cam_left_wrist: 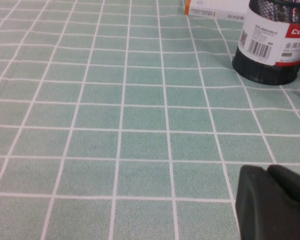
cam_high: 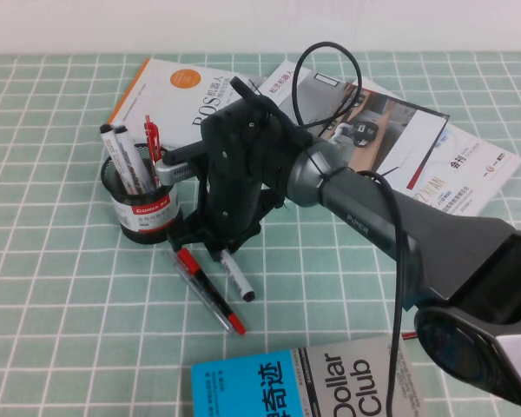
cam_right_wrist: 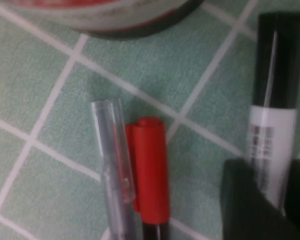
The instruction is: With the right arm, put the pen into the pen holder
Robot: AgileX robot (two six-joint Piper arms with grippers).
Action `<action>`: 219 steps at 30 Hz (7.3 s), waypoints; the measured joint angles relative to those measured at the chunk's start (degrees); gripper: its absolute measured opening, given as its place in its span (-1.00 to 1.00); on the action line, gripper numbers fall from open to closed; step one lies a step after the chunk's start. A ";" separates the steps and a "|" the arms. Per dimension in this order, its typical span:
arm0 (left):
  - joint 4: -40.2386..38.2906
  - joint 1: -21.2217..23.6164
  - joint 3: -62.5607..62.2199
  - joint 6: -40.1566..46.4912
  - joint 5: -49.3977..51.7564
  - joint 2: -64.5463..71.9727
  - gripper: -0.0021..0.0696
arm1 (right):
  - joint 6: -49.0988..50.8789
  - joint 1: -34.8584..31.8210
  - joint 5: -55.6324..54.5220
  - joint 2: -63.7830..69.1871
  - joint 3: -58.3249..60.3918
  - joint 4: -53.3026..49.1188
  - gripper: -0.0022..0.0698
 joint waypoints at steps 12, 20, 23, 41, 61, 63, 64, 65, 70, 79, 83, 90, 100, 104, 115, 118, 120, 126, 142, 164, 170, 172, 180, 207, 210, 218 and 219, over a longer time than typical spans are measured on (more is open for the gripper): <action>0.00 0.00 0.00 0.00 0.00 0.00 -0.96 | -2.23 -0.31 0.47 0.70 -0.72 0.69 -0.62; 0.00 0.00 0.00 0.00 0.00 0.00 -0.96 | -3.01 -0.50 0.47 -1.71 0.35 2.26 -0.62; 0.00 0.00 0.00 0.00 0.00 0.00 -0.96 | -3.80 -0.50 0.47 -6.13 3.84 2.35 -0.62; 0.00 0.00 0.00 0.00 0.00 0.00 -0.96 | -9.41 -0.50 -10.10 -29.62 19.00 3.83 -0.62; 0.00 0.00 0.00 0.00 0.00 0.00 -0.96 | -8.33 1.92 -96.89 -24.73 47.99 -1.27 -0.62; 0.00 0.00 0.00 0.00 0.00 0.00 -0.96 | -4.47 2.00 -100.88 -23.04 47.99 -5.84 -0.62; 0.00 0.00 0.00 0.00 0.00 0.00 -0.96 | -3.30 2.14 -102.29 -22.28 47.99 -7.12 -0.62; 0.00 0.00 0.00 0.00 0.00 0.00 -0.96 | -2.33 2.14 -103.38 -21.41 47.99 -8.08 -0.62; 0.00 0.00 0.00 0.00 0.00 0.00 -0.96 | -0.36 2.14 -105.15 -18.54 46.89 -9.48 -0.62; 0.00 0.00 0.00 0.00 0.00 0.00 -0.96 | -0.02 2.14 -101.79 -14.37 40.49 -10.16 -0.62; 0.00 0.00 0.00 0.00 0.00 0.00 -0.96 | -0.02 2.14 -101.79 -13.57 39.56 -11.66 -0.62; 0.00 0.00 0.00 0.00 0.00 0.00 -0.96 | 0.07 2.14 -101.79 -12.02 39.19 -15.96 -0.62; 0.00 0.00 0.00 0.00 0.00 0.00 -0.96 | 0.07 2.14 -101.57 -11.67 38.81 -16.84 -0.54; 0.00 0.00 0.00 0.00 0.00 0.00 -0.96 | 0.07 2.14 -101.08 -11.67 38.81 -16.84 -0.22; 0.00 0.00 0.00 0.00 0.00 0.00 -0.96 | 4.38 2.14 -89.40 -15.55 38.81 -19.30 0.03; 0.00 0.00 0.00 0.00 0.00 0.00 -0.96 | 10.20 2.14 -85.40 -19.62 38.94 -24.11 -0.10; 0.00 0.00 0.00 0.00 0.00 0.00 -0.96 | 14.94 2.14 -81.84 -23.45 39.74 -27.75 -0.35; 0.00 0.00 0.00 0.00 0.00 0.00 -0.96 | 21.53 2.59 -67.57 -37.10 46.62 -35.68 -0.93; 0.00 0.00 0.00 0.00 0.00 0.00 -0.96 | 22.23 2.88 -39.03 -78.37 76.24 -31.11 -0.99; 0.00 0.00 0.00 0.00 0.00 0.00 -0.96 | 26.53 -20.49 -57.25 -99.44 110.30 -32.14 -0.99; 0.00 0.00 0.00 0.00 0.00 0.00 -0.96 | 26.52 -34.23 -63.47 -117.73 125.75 -32.35 -0.99; 0.00 0.00 0.00 0.00 0.00 0.00 -0.96 | 26.52 -35.96 -63.23 -123.32 128.63 -32.35 -0.99; 0.00 0.00 0.00 0.00 0.00 0.00 -0.96 | 26.71 -36.59 -58.87 -140.96 133.40 -32.35 -0.99; 0.00 0.00 0.00 0.00 0.00 0.00 -0.96 | -14.26 -37.75 -54.15 -142.73 135.98 2.63 -0.99; 0.00 0.00 0.00 0.00 0.00 0.00 -0.96 | -14.61 -37.75 -52.20 -142.73 135.98 3.93 -0.99; 0.00 0.00 0.00 0.00 0.00 0.00 -0.96 | -15.23 -37.75 -51.27 -142.73 135.98 4.03 -0.99; 0.00 0.00 0.00 0.00 0.00 0.00 -0.96 | -15.23 -37.75 -51.23 -142.73 135.98 4.03 -0.99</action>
